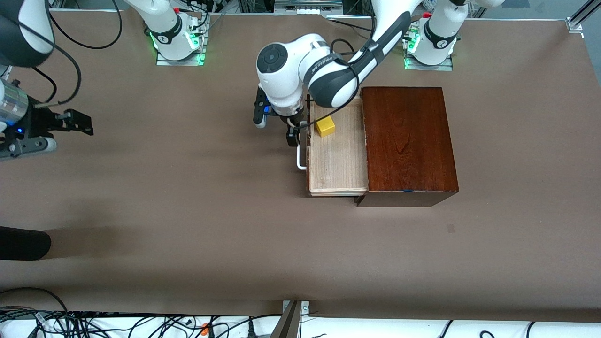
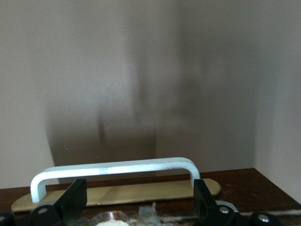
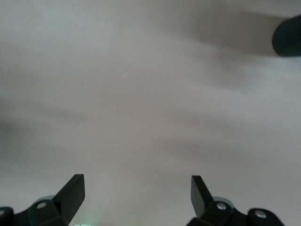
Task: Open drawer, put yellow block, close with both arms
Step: 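Push the drawer shut with the left gripper while the right gripper retreats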
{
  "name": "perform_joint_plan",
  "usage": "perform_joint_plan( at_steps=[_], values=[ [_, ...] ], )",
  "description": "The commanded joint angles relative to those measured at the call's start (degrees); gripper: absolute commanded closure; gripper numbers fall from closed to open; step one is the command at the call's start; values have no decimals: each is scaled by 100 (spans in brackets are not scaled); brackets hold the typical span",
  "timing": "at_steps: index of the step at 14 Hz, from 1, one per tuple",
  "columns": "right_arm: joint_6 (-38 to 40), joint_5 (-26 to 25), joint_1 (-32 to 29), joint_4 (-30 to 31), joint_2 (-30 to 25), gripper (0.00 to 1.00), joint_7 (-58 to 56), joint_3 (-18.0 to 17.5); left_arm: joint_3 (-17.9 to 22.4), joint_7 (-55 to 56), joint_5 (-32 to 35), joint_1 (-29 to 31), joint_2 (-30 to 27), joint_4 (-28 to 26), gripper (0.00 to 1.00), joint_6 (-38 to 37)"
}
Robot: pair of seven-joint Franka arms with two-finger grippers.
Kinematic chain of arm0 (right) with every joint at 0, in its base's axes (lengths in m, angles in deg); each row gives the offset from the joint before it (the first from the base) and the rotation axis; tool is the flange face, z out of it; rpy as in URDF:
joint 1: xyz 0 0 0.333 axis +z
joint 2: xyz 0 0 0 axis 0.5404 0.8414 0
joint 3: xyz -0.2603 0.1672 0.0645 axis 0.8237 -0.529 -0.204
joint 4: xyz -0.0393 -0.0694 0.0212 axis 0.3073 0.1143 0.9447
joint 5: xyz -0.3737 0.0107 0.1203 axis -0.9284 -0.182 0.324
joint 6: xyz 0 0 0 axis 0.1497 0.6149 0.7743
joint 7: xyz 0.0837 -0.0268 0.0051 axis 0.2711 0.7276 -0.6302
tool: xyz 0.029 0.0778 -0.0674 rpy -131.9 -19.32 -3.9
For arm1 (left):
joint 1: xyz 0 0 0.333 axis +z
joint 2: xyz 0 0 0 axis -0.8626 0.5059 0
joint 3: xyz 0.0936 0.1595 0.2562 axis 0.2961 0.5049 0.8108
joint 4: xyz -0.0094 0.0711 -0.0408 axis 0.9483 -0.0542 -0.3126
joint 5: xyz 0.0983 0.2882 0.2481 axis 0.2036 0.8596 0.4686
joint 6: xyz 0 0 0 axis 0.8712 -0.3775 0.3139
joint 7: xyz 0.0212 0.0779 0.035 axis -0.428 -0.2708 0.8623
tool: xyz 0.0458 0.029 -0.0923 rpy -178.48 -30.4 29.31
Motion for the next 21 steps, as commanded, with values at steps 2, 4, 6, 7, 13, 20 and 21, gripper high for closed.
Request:
perform_joint_plan(
  at_steps=[2, 4, 6, 7, 13, 20, 21],
  values=[
    [308, -80, -548, 115, -399, 0, -101, -299, 23, -79, 209, -36, 213, 232, 0, 37],
    [158, 17, -620, 90, -478, 0, -57, -379, 41, -70, 217, -18, 187, 232, 0, 20],
    [140, 43, -481, 72, -469, 0, -39, -309, 49, -70, 235, -1, 143, 232, 0, -15],
    [88, 52, -384, 63, -452, 0, -39, -204, 49, -70, 235, 34, 134, 223, 0, -50],
    [158, 52, -233, -7, -399, 0, -31, -229, 93, 97, 244, 61, 64, 161, 0, -480],
    [184, 61, -260, 2, -364, 0, -48, -106, 146, 106, 506, 79, -112, 135, 0, -1262],
    [211, 61, -260, 2, -364, 0, -48, -106, 146, 114, 551, 78, -130, 135, 0, -1333]
  ],
)
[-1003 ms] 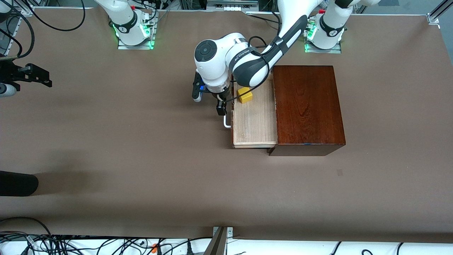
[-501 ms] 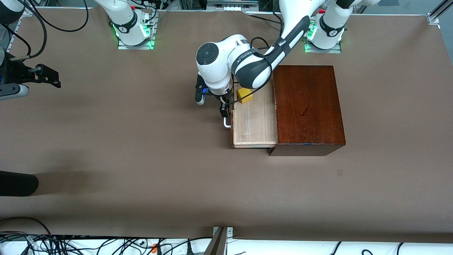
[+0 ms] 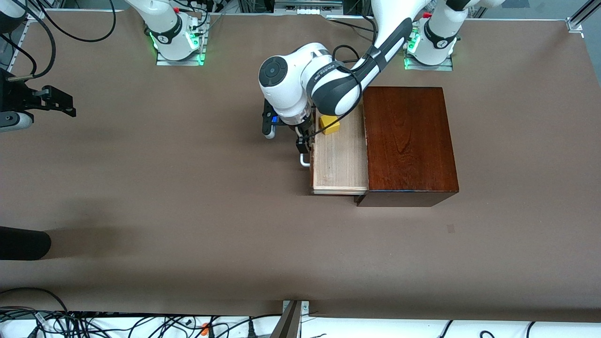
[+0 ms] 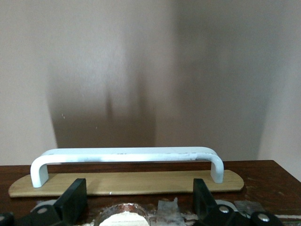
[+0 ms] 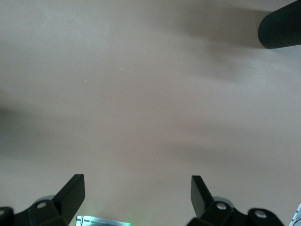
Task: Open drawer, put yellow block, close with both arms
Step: 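Push the drawer shut with the left gripper while the right gripper retreats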
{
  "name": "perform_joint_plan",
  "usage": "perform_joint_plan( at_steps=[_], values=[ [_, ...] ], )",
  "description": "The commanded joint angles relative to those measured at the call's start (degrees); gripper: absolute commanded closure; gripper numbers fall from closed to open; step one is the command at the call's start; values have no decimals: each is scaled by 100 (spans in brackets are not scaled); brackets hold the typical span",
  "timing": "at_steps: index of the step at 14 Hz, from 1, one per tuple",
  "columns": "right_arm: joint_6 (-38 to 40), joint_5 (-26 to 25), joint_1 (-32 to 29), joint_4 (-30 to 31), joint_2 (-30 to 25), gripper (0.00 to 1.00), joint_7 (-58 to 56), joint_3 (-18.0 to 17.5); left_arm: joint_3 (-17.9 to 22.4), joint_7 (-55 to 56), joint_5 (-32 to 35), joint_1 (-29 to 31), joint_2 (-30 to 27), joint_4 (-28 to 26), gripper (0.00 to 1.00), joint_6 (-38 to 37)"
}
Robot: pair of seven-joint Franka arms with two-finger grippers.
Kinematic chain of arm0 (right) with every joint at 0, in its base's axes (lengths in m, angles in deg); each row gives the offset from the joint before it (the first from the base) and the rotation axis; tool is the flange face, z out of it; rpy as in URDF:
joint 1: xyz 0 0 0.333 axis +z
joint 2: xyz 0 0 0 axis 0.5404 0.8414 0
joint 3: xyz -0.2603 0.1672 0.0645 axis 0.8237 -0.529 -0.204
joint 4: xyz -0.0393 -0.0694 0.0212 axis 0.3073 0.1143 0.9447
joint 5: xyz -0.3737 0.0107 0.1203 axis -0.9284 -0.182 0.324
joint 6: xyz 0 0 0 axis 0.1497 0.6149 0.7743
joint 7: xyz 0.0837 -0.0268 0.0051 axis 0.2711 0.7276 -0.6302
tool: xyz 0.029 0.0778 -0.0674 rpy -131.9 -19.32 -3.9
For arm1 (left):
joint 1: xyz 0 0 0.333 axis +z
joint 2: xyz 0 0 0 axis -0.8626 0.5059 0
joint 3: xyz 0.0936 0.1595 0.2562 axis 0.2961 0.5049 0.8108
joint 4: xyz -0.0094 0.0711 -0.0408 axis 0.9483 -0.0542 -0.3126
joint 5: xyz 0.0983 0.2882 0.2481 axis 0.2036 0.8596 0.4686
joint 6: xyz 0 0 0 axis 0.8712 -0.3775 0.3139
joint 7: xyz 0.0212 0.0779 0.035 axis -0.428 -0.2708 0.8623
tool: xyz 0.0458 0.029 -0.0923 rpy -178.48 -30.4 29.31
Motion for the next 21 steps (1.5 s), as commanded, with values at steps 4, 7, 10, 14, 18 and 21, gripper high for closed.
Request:
perform_joint_plan(
  at_steps=[4, 7, 10, 14, 18, 21],
  values=[
    [106, 80, -23, 0, -16, 0, -37, 13, 79, -52, 372, 126, -211, -133, 0, -779],
    [106, 80, -23, 9, -16, 0, -37, 13, 53, -61, 372, 390, -334, -379, 0, -806],
    [106, 80, -23, 9, -16, 0, -37, 13, 53, -52, 372, 469, -387, -415, 0, -1034],
    [106, 80, -23, 9, -16, 0, -45, 13, 62, -61, 381, 496, -413, -476, 0, -1298],
    [106, 80, -23, 9, -16, 0, -45, 13, 79, -52, 460, 618, -527, -835, 0, -1307],
    [106, 80, -23, 9, -16, 0, -45, 13, 79, -52, 460, 873, -598, -968, 0, -1316]
  ],
)
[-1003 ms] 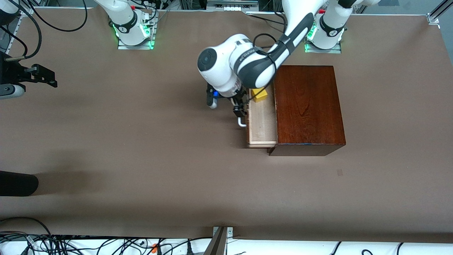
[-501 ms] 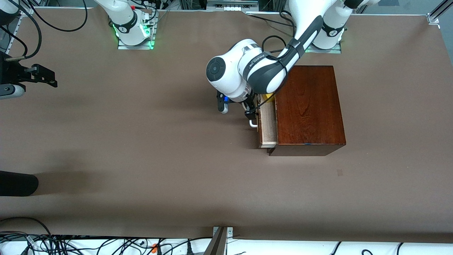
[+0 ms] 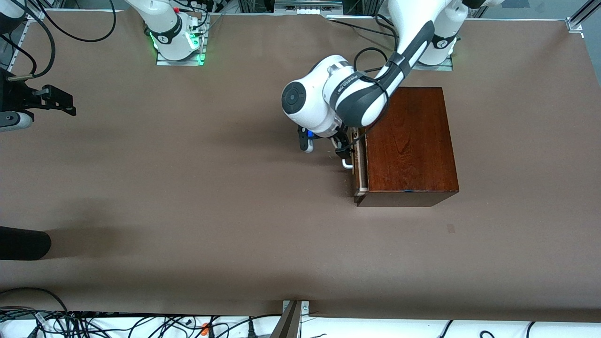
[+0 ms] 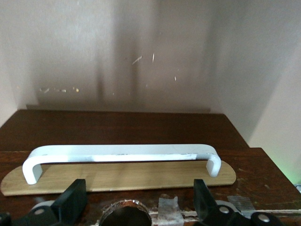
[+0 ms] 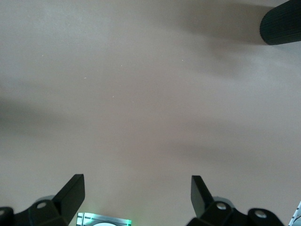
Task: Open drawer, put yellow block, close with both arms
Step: 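Press the drawer fully closed with the left gripper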
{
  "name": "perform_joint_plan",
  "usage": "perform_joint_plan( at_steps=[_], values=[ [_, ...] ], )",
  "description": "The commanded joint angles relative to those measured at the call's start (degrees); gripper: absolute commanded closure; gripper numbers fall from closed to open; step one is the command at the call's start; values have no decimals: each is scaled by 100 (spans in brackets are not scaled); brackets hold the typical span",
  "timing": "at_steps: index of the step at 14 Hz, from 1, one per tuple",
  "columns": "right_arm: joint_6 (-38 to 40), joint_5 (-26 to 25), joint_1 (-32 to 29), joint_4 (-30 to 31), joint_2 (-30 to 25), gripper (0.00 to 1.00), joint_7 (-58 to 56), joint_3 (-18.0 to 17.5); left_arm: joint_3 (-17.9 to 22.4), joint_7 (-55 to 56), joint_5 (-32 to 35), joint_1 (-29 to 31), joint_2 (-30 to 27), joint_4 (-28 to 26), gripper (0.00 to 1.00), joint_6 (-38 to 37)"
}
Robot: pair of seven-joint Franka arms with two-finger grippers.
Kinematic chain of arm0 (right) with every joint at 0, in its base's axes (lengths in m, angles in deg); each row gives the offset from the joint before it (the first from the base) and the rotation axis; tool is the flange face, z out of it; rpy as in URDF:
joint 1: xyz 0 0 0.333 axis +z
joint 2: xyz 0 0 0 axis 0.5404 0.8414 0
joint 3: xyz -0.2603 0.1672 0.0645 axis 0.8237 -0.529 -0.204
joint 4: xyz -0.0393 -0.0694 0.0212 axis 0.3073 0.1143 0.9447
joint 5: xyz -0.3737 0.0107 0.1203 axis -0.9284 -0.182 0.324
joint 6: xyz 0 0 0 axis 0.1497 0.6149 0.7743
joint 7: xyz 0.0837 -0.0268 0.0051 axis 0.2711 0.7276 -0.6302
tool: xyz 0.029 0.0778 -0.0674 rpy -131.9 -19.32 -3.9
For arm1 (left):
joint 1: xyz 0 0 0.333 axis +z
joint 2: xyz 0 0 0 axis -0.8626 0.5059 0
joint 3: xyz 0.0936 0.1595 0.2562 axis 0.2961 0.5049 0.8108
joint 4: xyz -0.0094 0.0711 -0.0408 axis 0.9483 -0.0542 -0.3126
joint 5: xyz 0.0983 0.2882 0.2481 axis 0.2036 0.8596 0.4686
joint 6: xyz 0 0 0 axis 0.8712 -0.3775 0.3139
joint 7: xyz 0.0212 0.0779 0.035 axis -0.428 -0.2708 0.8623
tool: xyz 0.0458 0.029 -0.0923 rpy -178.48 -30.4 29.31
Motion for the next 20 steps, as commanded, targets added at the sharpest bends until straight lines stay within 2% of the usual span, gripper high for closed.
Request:
perform_joint_plan(
  at_steps=[1, 7, 12, 15, 17, 20],
  values=[
    [42, 80, -22, 8, -18, 0, -45, 8, 6, -87, 173, 327, -299, -503, 0, -82],
    [33, 80, -22, 8, -18, 0, -54, 8, -20, 148, 112, 284, -317, -398, 0, 23],
    [42, 80, -22, 8, -18, 0, -54, 8, -82, 2133, 15, -252, -264, 348, 0, 348],
    [42, 80, -22, 8, -9, 0, -54, 8, -64, 3398, -695, -191, -386, 875, 0, 331],
    [42, 150, -22, 8, -9, 0, -54, 16, -3, 4120, -688, -165, -771, 1000, 0, 305],
    [42, 159, -31, 8, -9, 0, -54, 17, -20, 4928, -959, 274, -1167, 1140, 0, 287]
  ],
)
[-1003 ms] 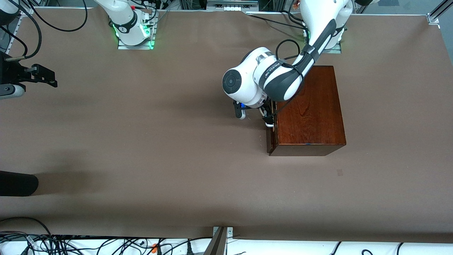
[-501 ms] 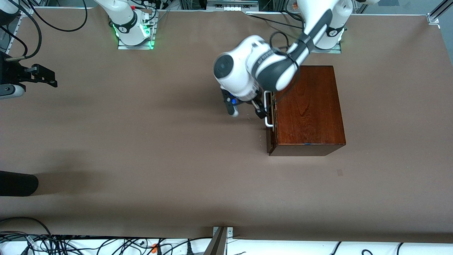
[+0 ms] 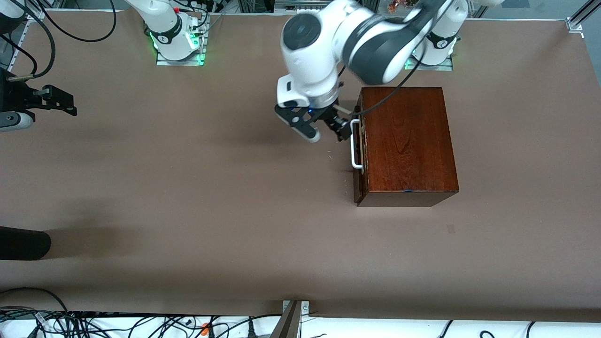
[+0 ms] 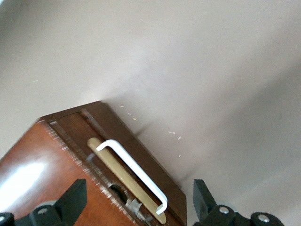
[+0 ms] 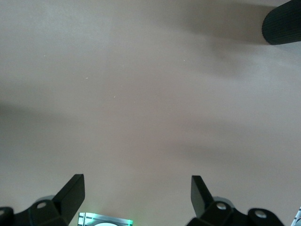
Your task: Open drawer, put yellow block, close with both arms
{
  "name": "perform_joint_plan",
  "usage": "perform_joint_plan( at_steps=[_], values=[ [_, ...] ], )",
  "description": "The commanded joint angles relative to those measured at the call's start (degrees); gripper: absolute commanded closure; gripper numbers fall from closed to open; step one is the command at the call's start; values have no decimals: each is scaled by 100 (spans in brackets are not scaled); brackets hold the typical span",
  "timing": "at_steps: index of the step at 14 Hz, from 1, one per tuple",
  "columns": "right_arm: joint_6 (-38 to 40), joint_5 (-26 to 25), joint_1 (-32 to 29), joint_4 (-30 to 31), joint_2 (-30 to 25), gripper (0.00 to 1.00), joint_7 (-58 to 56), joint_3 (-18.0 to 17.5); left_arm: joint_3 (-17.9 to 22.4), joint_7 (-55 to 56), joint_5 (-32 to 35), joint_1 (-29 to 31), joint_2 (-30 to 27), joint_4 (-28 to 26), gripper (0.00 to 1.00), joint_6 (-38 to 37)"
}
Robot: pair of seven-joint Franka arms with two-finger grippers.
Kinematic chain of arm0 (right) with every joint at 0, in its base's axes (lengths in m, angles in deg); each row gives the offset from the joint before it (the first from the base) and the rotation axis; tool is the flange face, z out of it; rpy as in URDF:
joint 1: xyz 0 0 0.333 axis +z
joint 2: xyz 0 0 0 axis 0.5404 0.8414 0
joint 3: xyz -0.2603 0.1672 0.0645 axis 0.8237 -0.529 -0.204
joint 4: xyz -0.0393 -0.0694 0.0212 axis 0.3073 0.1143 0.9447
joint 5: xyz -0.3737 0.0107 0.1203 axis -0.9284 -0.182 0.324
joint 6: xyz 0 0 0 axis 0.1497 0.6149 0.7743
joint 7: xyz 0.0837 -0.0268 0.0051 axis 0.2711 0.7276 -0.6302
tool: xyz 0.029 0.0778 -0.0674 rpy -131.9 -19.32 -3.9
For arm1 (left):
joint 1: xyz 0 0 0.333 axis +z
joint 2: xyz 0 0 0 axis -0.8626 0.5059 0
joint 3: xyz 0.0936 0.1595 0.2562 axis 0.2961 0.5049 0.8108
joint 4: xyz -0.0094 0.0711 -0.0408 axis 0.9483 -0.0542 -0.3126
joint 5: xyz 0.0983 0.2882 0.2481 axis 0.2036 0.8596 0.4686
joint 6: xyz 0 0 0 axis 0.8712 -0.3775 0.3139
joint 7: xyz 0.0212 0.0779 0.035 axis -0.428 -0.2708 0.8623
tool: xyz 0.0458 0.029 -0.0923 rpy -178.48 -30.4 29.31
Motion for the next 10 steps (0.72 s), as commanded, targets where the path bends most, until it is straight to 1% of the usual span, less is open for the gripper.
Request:
perform_joint_plan(
  at_steps=[1, 2, 3, 5, 6, 8, 10],
  values=[
    [38, 120, -30, 6, -7, 0, -54, 14, 30, 774, -495, 509, -515, 6, 0, -67],
    [38, 120, -30, 6, -15, 0, -54, 14, -22, 1038, -619, 799, -630, 6, 0, -67],
    [38, 120, -30, 6, -15, 0, -54, 14, -32, 1311, -647, 932, -779, 6, 0, -111],
    [38, 120, -30, 6, -7, 0, -54, 14, 39, 1873, -629, 1082, -1026, -29, 0, -566],
    [38, 120, -30, 6, -15, 0, -54, 14, 4, 2137, -664, 1309, -1140, -38, 0, -716],
    [38, 120, -30, 6, -15, 0, -54, 14, -14, 2140, -1040, 1871, -1334, -82, 0, -831],
    [38, 120, -30, 6, -15, 0, -63, 14, 30, 1756, -1401, 2469, -1422, -99, 0, -1077]
  ],
)
